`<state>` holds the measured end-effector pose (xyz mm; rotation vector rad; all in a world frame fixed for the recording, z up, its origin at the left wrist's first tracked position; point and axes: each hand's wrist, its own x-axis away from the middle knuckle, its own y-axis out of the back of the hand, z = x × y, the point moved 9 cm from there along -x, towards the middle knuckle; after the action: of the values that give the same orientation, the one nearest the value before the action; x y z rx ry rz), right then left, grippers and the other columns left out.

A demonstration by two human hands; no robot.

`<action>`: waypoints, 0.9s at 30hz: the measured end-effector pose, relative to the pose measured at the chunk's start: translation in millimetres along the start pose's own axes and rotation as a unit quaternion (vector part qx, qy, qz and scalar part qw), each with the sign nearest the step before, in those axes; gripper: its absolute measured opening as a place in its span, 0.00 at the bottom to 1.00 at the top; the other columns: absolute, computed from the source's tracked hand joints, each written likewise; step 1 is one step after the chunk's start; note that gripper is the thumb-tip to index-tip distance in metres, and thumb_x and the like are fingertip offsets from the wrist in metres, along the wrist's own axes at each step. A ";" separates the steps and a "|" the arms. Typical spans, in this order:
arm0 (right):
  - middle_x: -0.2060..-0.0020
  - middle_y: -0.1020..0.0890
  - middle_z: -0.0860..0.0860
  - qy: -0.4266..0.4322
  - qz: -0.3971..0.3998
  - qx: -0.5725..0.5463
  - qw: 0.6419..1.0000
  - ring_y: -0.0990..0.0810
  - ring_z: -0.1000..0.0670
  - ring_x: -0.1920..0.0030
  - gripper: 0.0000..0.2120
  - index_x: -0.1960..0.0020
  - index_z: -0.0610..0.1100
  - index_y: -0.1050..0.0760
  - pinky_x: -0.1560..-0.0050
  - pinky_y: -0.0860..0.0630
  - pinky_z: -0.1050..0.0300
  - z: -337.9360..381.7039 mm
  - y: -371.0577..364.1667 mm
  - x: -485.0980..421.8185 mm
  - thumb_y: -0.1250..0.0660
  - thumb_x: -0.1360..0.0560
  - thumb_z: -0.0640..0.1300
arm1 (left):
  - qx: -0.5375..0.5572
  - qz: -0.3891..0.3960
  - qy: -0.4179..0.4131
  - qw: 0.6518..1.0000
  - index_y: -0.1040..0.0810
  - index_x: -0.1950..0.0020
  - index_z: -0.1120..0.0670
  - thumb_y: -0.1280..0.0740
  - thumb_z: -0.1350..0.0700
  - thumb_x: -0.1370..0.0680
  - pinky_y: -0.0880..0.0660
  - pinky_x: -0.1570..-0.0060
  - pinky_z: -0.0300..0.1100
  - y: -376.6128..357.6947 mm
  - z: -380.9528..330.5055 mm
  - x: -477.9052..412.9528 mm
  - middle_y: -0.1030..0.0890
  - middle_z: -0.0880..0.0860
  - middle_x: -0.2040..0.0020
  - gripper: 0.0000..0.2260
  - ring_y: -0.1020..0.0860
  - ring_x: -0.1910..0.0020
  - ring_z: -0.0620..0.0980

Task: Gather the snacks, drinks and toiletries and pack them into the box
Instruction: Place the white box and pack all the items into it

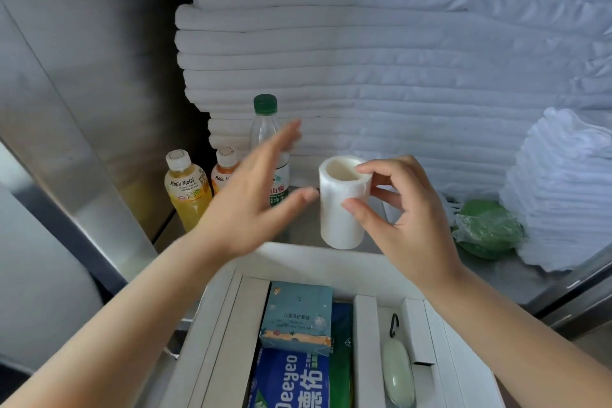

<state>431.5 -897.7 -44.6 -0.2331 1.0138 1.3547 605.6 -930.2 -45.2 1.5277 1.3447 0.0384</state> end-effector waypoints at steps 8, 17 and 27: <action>0.49 0.25 0.52 -0.055 0.001 -0.013 0.998 0.22 0.58 0.48 0.14 0.45 0.48 0.26 0.46 0.25 0.65 -7.0 14.6 16.9 0.30 0.30 0.48 | -0.180 -0.102 0.124 0.971 0.50 0.24 0.50 0.35 0.49 0.23 0.32 0.38 0.51 4.4 53.4 -53.6 0.43 0.56 0.24 0.33 0.35 0.30 0.59; 0.50 0.25 0.51 -0.084 -0.024 -0.047 0.995 0.21 0.56 0.49 0.14 0.47 0.46 0.25 0.47 0.23 0.63 -13.4 22.6 23.2 0.29 0.31 0.47 | -0.052 -0.135 0.107 0.984 0.41 0.29 0.57 0.29 0.54 0.27 0.31 0.48 0.39 -16.9 48.0 -48.1 0.27 0.59 0.36 0.31 0.27 0.39 0.57; 0.50 0.25 0.52 -0.092 -0.024 -0.037 0.995 0.22 0.55 0.49 0.15 0.46 0.48 0.25 0.47 0.22 0.60 -12.4 26.4 24.2 0.30 0.30 0.49 | -0.030 -0.054 0.102 0.993 0.51 0.24 0.42 0.27 0.52 0.28 0.32 0.50 0.39 -14.8 35.5 -45.2 0.29 0.53 0.34 0.41 0.28 0.39 0.48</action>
<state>399.7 -882.3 -58.4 -0.1818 0.8003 1.3451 600.3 -989.2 -45.5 1.4278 1.5731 0.1692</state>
